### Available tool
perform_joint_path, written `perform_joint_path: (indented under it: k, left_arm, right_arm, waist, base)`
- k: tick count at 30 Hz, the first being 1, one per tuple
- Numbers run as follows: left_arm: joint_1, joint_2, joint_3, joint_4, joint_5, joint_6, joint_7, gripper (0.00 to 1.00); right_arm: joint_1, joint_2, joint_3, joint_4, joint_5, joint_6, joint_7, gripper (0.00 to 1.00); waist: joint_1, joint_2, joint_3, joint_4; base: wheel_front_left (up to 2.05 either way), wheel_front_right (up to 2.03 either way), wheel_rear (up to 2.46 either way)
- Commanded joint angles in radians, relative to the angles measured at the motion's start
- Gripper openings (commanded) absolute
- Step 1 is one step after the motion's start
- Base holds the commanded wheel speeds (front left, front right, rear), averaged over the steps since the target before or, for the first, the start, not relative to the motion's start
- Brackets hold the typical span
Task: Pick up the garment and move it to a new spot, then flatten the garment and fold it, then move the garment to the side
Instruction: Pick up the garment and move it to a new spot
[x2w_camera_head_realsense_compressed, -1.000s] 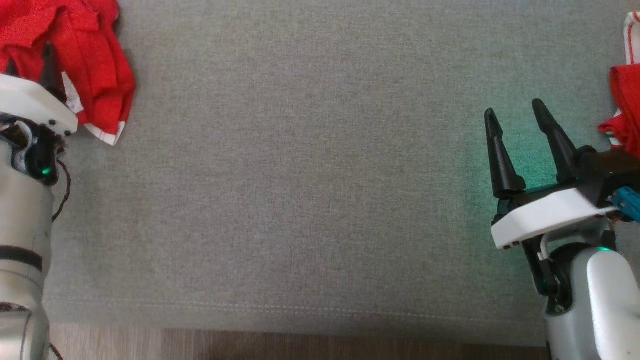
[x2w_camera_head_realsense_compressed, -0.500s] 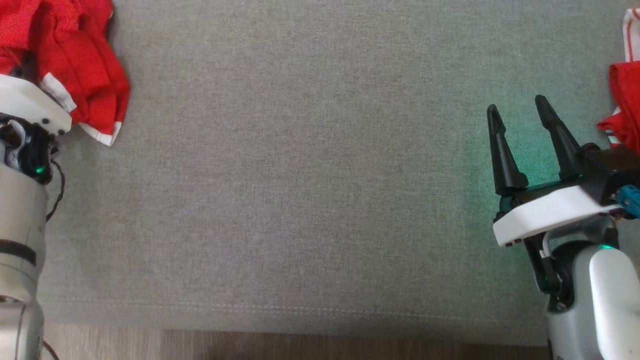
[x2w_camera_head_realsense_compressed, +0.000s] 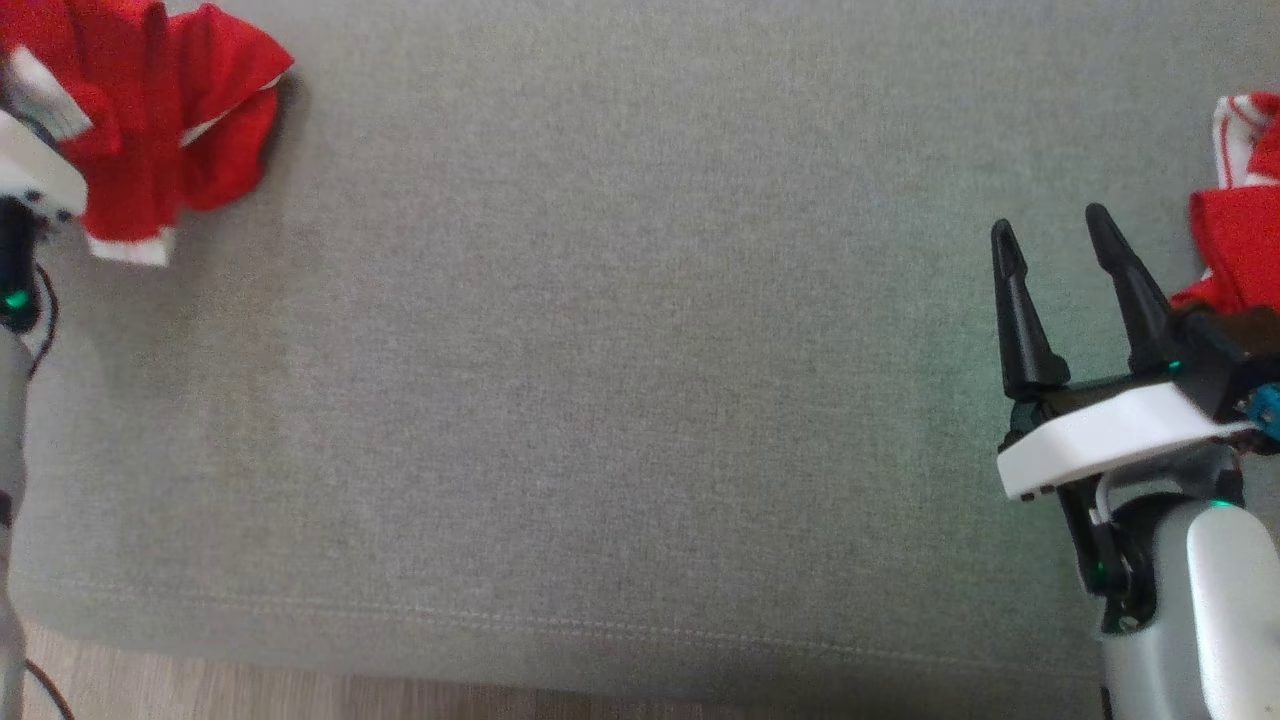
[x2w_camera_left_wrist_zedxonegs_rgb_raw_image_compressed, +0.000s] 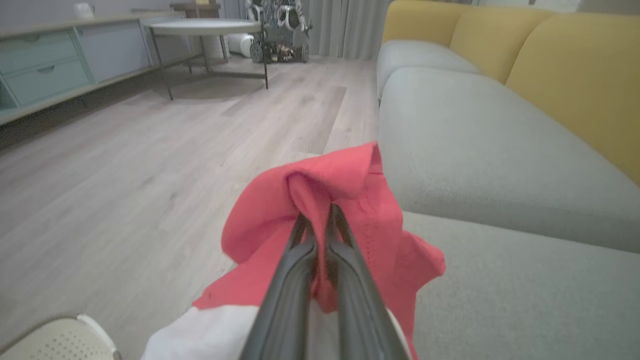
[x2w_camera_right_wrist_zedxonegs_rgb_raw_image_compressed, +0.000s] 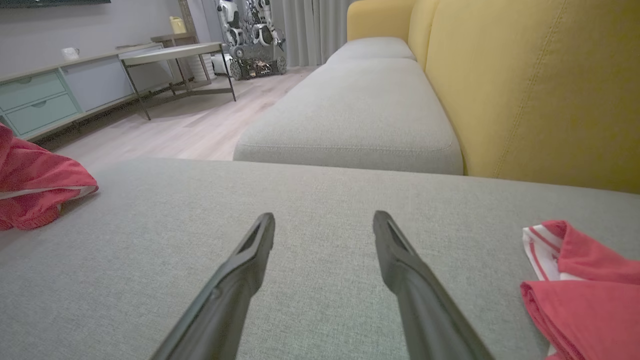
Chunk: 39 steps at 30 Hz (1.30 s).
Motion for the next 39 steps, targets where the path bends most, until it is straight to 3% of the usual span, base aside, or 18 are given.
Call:
perform_joint_path:
  k: [1, 12, 25, 32, 39]
  left_arm:
    - [-0.012, 0.073, 0.036, -0.063, 0.014, 0.006, -0.012, 0.0]
    - [0.325, 0.082, 0.107, -0.517, 0.085, 0.074, -0.012, 0.0]
    - [0.83, 0.066, 0.089, -1.15, 0.095, 0.27, 0.098, 0.0]
    - [0.876, 0.029, 0.016, -1.248, 0.103, 0.28, 0.14, 0.0]
    - [0.787, -0.035, -0.075, -1.194, 0.121, 0.24, 0.144, 0.0]
  right_arm:
    - [0.002, -0.003, 0.018, -0.032, 0.009, -0.001, -0.011, 1.0]
    - [0.072, -0.002, -0.002, -0.01, 0.048, -0.001, -0.036, 1.0]
    - [0.146, -0.002, -0.016, -0.018, 0.085, -0.001, -0.042, 1.0]
    - [0.13, -0.002, 0.005, -0.03, 0.093, -0.001, -0.041, 1.0]
    - [0.109, -0.002, 0.036, -0.035, 0.108, -0.001, -0.048, 1.0]
  waist:
    - [0.0, 0.0, -0.036, 0.008]
    - [0.0, 0.0, -0.179, 0.009]
    - [0.0, 0.0, -0.24, -0.012]
    - [0.0, 0.0, -0.218, -0.087]
    - [0.0, 0.0, -0.176, -0.204]
  base:
    - [0.0, 0.0, 0.0]
    - [0.0, 0.0, 0.0]
    - [0.0, 0.0, 0.0]
    - [0.0, 0.0, 0.0]
    - [0.0, 0.0, 0.0]
